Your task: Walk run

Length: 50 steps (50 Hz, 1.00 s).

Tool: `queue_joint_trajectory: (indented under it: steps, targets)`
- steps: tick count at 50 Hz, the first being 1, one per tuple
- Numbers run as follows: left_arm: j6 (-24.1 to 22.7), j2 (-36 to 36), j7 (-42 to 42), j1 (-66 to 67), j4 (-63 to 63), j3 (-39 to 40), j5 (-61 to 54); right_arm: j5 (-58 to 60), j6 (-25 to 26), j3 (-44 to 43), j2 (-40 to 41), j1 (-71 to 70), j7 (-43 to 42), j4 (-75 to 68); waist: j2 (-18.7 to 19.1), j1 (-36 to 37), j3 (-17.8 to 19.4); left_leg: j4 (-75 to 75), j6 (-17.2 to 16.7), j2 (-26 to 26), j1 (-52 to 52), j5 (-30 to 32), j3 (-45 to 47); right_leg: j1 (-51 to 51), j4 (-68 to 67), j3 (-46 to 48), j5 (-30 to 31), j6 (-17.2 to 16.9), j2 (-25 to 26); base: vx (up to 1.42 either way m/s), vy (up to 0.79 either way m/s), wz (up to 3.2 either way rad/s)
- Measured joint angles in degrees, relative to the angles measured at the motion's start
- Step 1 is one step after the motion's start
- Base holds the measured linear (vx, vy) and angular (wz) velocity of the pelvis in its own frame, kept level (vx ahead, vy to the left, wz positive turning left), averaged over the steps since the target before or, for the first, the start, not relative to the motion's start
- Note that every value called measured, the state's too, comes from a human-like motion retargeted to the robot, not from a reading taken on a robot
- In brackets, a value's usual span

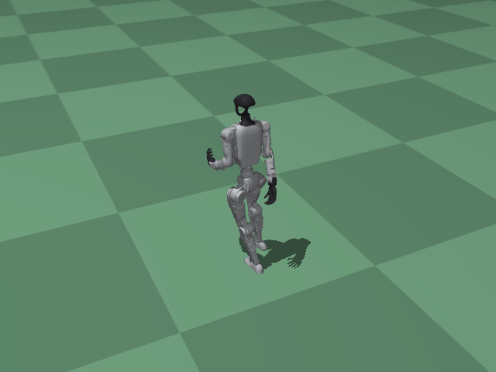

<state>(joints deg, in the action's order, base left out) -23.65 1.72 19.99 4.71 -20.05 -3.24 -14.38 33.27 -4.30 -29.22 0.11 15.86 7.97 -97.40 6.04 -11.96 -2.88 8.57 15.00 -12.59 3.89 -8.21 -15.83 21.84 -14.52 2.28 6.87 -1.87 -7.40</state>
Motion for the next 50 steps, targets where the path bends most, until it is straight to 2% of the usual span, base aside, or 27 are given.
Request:
queue_joint_trajectory:
  steps: [2,3,5,7,8,9,10,12,13,15,16,17,18,20,23,24,27,30,35,37,40,42,43,45,47,50]
  targets:
    - [-0.17,0.62,0.05,-0.58,-0.12,0.72,0.38,0.38,1.05,0.86,2.57,3.19,5.49,0.0,-1.21,-0.5,1.4,0.75,0.0,-1.64,-3.28,-0.5,-3.75,0.8,8.82,-6.4,-2.54,0.2,0.23,0.68,-0.32,1.77]
    - [-0.33,0.83,-0.16,-0.47,-0.27,1.2,0.69,1.39,1.27,1.09,3.23,4.48,8.81,0.0,-1.33,-0.27,2.14,0.96,0.0,-1.7,-5.11,-0.58,-4.91,0.33,13.13,-9.28,-4.21,-2.85,0.41,1.01,-0.43,0.99]
    - [-0.63,0.78,-0.75,0.65,-0.59,2.61,1.4,3.44,1.69,2.1,3.07,6.15,15.24,0.0,-2.13,1.89,3.13,1.33,-0.2,-1.45,-8.74,-0.92,-3.23,-0.04,18.32,-9.97,-8.47,-13.13,0.46,1.12,-0.46,0.35]
    - [-1.1,0.5,-0.95,2.96,-0.89,4.14,1.78,4.79,3.77,3.51,1.46,6.02,19.81,0.0,-3.32,1.62,3.1,2.83,-1.57,-2.15,-11.09,0.51,-3.28,-0.15,14.86,-7.55,-7.27,-12.77,-0.06,0.87,-0.32,0.54]
    - [-1.31,0.23,-0.86,4.38,-0.99,5.06,1.66,5.57,5.28,3.98,0.22,5.37,20.16,0.0,-4.15,1.96,2.28,3.3,-2.52,-3.02,-11.49,2.43,-2.59,-0.37,12.97,-12.44,-6.58,-11.7,1.48,0.78,-0.27,0.71]
    - [-1.45,0.09,-0.67,5.97,-1.24,5.71,1.33,6.45,6.6,3.76,-0.95,4.7,18.77,0.0,-4.55,1.17,1.72,5.49,-4.25,-3.0,-11.81,4.63,-2.39,-0.62,11.2,-9.59,-3.62,-12.05,1.08,0.86,-0.37,1.06]
    - [-1.54,0.0,-0.43,7.65,-1.57,6.24,0.89,7.4,7.84,3.2,-2.1,4.02,16.51,0.0,-4.73,-0.19,1.3,8.54,-6.38,-2.53,-12.11,6.96,-2.43,-0.88,9.49,-2.87,0.48,-13.13,-0.28,1.06,-0.44,1.51]
    - [-1.14,-1.21,0.42,9.65,-3.13,8.16,0.34,6.56,8.33,2.96,-4.91,1.82,9.12,0.0,-2.98,-2.46,0.13,16.87,-11.38,-1.51,-8.8,17.7,0.51,-2.2,6.15,-11.16,-3.59,-10.03,1.58,1.03,-0.33,1.91]
    - [-0.85,-1.92,0.26,10.28,-4.16,7.96,0.59,4.73,7.8,2.76,-6.27,0.57,6.19,0.0,-1.07,-3.71,0.04,23.2,-16.02,0.9,-6.04,22.75,1.62,-2.68,4.61,-8.49,-4.77,-8.43,1.91,0.93,-0.29,2.33]
    - [-0.48,-2.9,-2.11,11.15,-5.27,7.07,1.29,1.36,5.58,2.93,-9.45,-2.87,4.07,0.0,-0.16,-5.17,-0.94,34.13,-23.31,7.63,0.39,29.33,9.97,-5.05,4.15,-3.6,-7.01,-6.51,0.69,0.95,-0.39,2.1]
    - [-0.49,-3.14,-3.12,11.13,-5.39,6.97,1.39,0.67,4.94,2.75,-11.07,-5.46,4.64,0.0,-1.28,-4.87,-1.45,37.4,-24.07,9.17,2.35,31.42,14.7,-6.28,4.58,-1.19,-7.55,-5.65,-0.49,0.69,-0.33,1.4]
    - [-0.5,-3.45,-3.81,11.03,-5.5,6.91,1.42,0.29,4.48,2.34,-12.7,-8.17,5.25,0.0,-2.24,-4.39,-1.81,40.37,-23.55,10.47,4.38,31.56,18.82,-7.48,4.99,1.31,-7.93,-4.87,-1.46,0.47,-0.21,0.97]
    - [-0.49,-3.89,-3.88,10.8,-5.61,6.9,1.31,0.53,4.39,1.46,-14.34,-11.15,5.95,0.0,-2.88,-3.59,-1.88,42.77,-20.48,11.29,6.56,27.78,21.73,-8.59,5.4,4.03,-8.03,-4.26,-2.0,0.52,-0.2,0.69]
    - [-0.28,-4.75,-3.37,10.56,-5.61,6.65,0.7,1.87,3.42,0.06,-17.83,-17.07,6.16,0.0,-3.92,-0.55,-1.59,45.83,-16.41,11.74,10.95,21.1,26.69,-11.08,6.86,0.81,-8.32,-3.19,-0.47,0.57,-0.18,0.14]
    - [-0.18,-5.12,-2.27,10.21,-5.0,5.48,-0.33,3.53,1.61,0.19,-21.96,-23.25,4.22,5.16,-5.35,5.56,-1.02,44.08,-17.88,8.06,18.9,15.05,26.83,-14.77,9.15,5.13,-7.94,-2.96,-1.59,0.55,-0.14,-0.08]
    - [-0.24,-4.95,-2.0,9.9,-4.83,5.12,-0.37,3.82,1.05,0.43,-23.16,-24.83,3.36,7.35,-5.49,6.61,-1.05,42.41,-17.28,8.68,21.08,12.81,27.84,-15.93,9.78,6.25,-8.27,-2.65,-1.29,0.73,-0.18,0.67]
    - [-0.44,-4.43,-1.27,8.7,-4.56,4.06,0.43,3.14,-0.41,1.57,-26.65,-28.63,0.29,13.75,-5.07,9.0,-1.23,33.56,-11.51,12.75,26.16,7.5,33.05,-19.27,11.3,9.6,-9.87,-1.56,0.91,0.62,-0.16,1.05]
    - [-0.75,-4.83,-1.37,7.41,-4.91,2.96,1.29,2.6,-2.04,1.07,-28.99,-31.25,-2.9,19.69,-3.4,10.13,-1.25,18.13,-7.99,15.36,27.8,7.06,39.05,-22.84,12.7,12.96,-11.95,-0.68,4.51,0.6,-0.11,1.22]
    - [-0.5,-6.39,-2.62,7.0,-5.8,2.12,1.3,-1.04,-5.24,1.12,-28.88,-32.7,-6.05,26.24,-3.47,9.64,-2.35,-1.02,-7.31,11.05,25.88,1.99,49.32,-28.22,13.48,19.93,-12.83,-1.53,7.71,0.79,-0.12,1.14]
    - [-0.41,-7.18,-2.71,7.63,-6.02,2.31,1.46,-2.87,-5.81,1.73,-27.64,-32.12,-6.91,27.04,-5.13,10.99,-2.85,-1.89,-3.48,10.33,23.84,4.05,52.51,-29.75,11.83,19.78,-10.57,-3.59,6.73,0.79,-0.09,0.28]
    - [-0.35,-7.64,-2.49,8.94,-6.61,2.93,1.63,-2.74,-7.11,2.02,-24.32,-29.61,-7.35,26.72,-7.55,14.33,-4.02,-0.93,0.0,10.27,20.63,6.44,52.17,-32.24,7.81,19.32,-1.37,-8.18,5.21,1.03,-0.21,-0.36]
    - [-0.1,-7.18,-2.22,8.91,-7.29,3.11,1.28,0.11,-7.49,1.41,-21.55,-26.91,-7.3,25.26,-7.07,14.66,-4.54,0.52,0.0,9.47,20.92,3.36,41.03,-31.33,1.99,17.37,10.86,-9.49,6.55,1.09,-0.08,0.4]
    - [0.21,-7.02,-2.17,8.7,-7.53,3.29,1.11,1.58,-7.26,1.41,-20.16,-25.27,-7.44,24.24,-5.73,13.83,-4.31,1.65,0.0,11.05,19.42,2.67,42.08,-30.06,-2.34,14.07,16.49,-9.78,8.02,1.01,0.21,1.29]
    - [0.54,-6.53,-2.6,7.83,-7.52,2.45,1.1,3.87,-6.28,1.09,-17.71,-22.0,-8.46,21.25,-2.44,11.71,-3.44,3.32,0.0,11.8,16.65,0.32,38.23,-25.75,-15.18,14.34,23.13,-6.25,10.45,1.0,0.2,1.93]
    - [0.35,-5.8,-3.35,6.59,-7.05,0.89,1.3,5.02,-5.36,0.44,-15.75,-18.75,-8.63,17.23,0.83,10.32,-3.16,2.54,0.0,13.03,13.64,-0.45,35.47,-20.91,-22.07,10.38,21.67,-6.68,15.52,0.72,0.06,2.15]
    - [0.68,-5.61,-3.23,3.46,-7.26,0.22,1.43,4.76,-4.26,0.49,-12.99,-13.72,-6.74,11.27,2.96,9.01,-2.73,1.24,0.0,11.75,10.3,-1.01,29.72,-13.15,-30.08,5.2,10.87,-6.33,17.86,0.73,0.0,2.02]
